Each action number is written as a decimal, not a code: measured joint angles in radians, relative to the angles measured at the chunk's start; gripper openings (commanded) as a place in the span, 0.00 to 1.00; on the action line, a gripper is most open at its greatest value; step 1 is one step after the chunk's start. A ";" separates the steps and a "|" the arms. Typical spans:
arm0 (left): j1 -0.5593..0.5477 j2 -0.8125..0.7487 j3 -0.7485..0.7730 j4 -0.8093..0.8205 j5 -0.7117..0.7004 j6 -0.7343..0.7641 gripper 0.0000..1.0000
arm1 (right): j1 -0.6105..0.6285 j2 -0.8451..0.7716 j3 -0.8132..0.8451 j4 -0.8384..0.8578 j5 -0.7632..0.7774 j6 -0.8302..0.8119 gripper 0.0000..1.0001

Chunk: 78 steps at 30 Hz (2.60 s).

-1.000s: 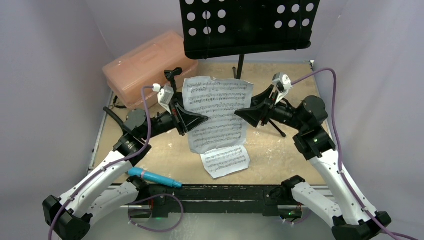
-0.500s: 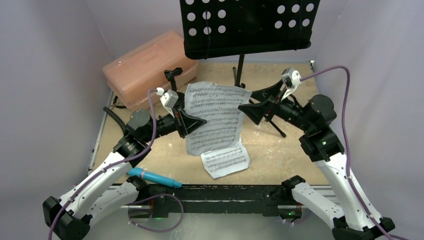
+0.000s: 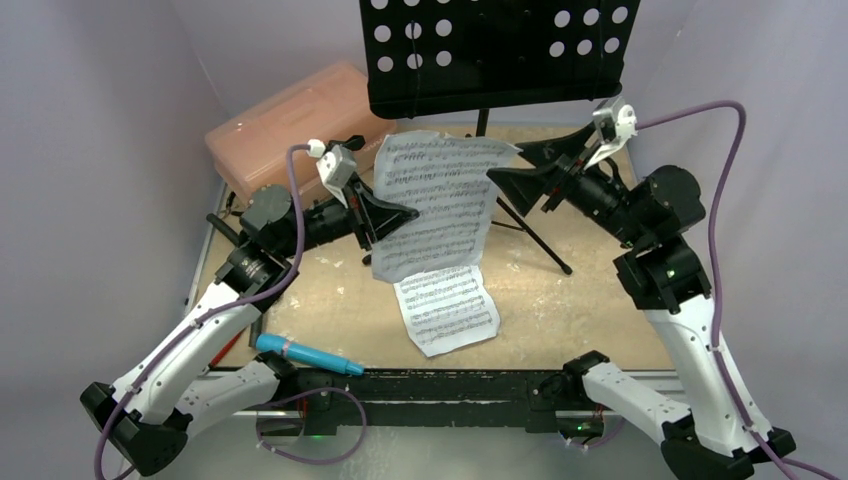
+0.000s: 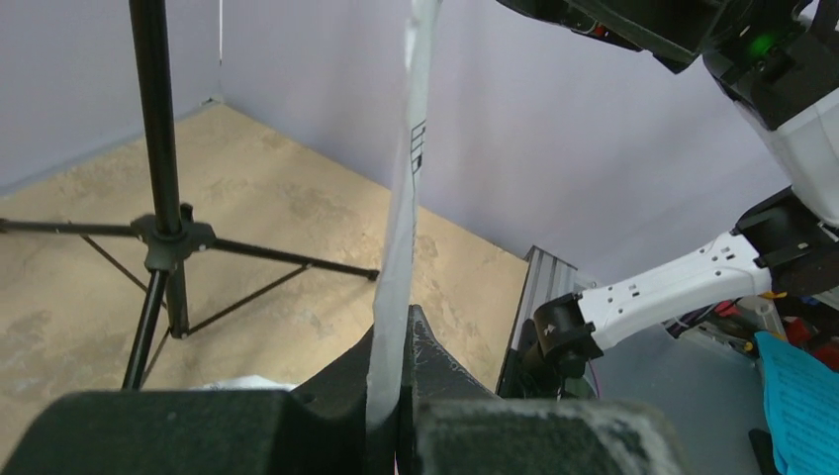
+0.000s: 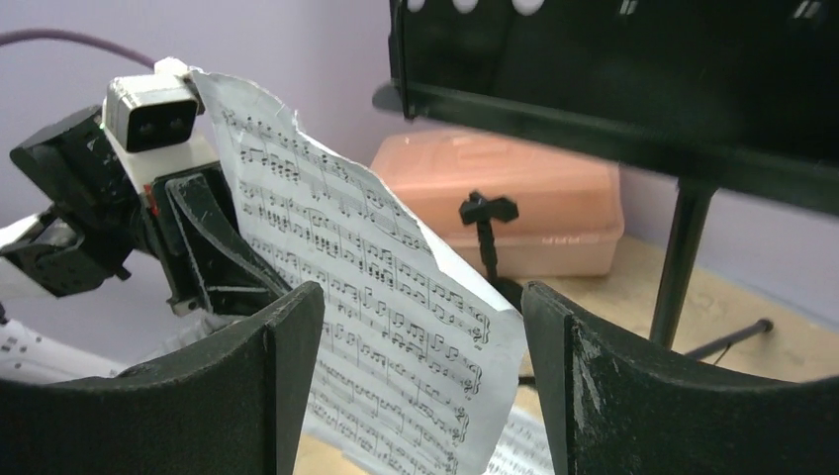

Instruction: Set up the instrument practice props

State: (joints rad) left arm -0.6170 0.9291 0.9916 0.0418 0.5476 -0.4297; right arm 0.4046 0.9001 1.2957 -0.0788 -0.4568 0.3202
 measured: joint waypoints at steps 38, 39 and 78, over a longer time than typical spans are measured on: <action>0.000 0.299 0.527 0.338 -0.231 -0.177 0.00 | 0.000 0.275 0.625 -0.292 0.441 -0.164 0.84; 0.000 0.316 0.547 0.338 -0.226 -0.177 0.00 | 0.000 0.286 0.639 -0.300 0.436 -0.165 0.84; 0.000 0.498 0.785 0.197 -0.317 -0.208 0.00 | -0.349 0.483 0.927 -0.355 -0.100 0.137 0.78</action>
State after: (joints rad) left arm -0.6167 1.4273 1.7771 0.2386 0.2302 -0.6373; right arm 0.0555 1.3834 2.2223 -0.4335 -0.5568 0.4572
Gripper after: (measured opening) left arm 0.003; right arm 0.789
